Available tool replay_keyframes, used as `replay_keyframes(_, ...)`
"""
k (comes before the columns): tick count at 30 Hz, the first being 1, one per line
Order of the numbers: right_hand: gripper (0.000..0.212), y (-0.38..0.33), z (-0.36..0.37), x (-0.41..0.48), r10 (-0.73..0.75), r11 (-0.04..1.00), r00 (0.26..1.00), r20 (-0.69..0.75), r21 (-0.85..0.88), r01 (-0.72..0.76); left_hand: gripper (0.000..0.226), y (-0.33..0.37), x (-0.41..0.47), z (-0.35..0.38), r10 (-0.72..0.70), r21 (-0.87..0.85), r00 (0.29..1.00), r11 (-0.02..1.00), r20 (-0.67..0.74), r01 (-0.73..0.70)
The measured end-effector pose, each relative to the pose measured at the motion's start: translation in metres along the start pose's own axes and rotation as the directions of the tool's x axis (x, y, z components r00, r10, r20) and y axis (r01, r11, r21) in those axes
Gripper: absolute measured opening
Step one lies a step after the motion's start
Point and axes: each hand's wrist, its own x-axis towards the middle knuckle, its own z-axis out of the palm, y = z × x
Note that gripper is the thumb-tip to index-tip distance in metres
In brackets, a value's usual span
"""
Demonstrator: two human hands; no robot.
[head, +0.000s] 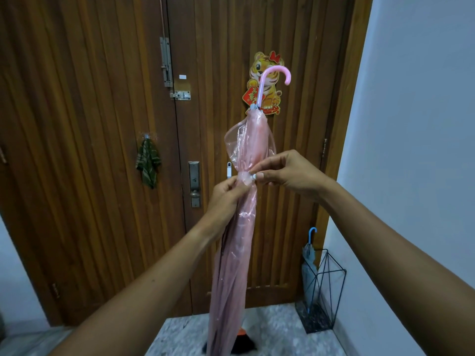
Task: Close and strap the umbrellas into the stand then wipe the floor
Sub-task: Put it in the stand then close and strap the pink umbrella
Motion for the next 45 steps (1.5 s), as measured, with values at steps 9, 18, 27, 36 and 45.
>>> replay_keyframes(9,0.02,-0.001,0.005,-0.005,0.075,0.983,0.994,-0.085,0.175,-0.06,0.037,0.002,-0.002,-0.007,0.031,-0.111,0.999,0.993,-0.018,-0.033)
replay_keyframes(18,0.017,0.002,0.007,-0.007,0.048,0.988,0.995,-0.088,0.149,-0.034,0.035,0.0,-0.002,-0.009,0.025,-0.126,0.999,0.992,0.04,-0.02)
replay_keyframes(27,0.011,0.01,0.004,-0.013,0.052,0.992,0.99,-0.133,0.118,-0.036,0.038,-0.004,-0.001,-0.006,0.013,-0.079,0.995,0.997,0.095,-0.005)
replay_keyframes(36,0.027,0.031,-0.013,-0.022,0.148,0.984,0.985,-0.088,0.117,-0.138,0.041,-0.019,0.0,0.011,0.053,0.058,0.995,0.997,0.088,-0.058)
replay_keyframes(45,0.06,0.071,-0.031,-0.038,0.256,0.904,0.947,-0.193,0.394,-0.164,0.049,-0.034,0.016,0.044,-0.018,0.064,0.987,0.998,0.161,0.007)
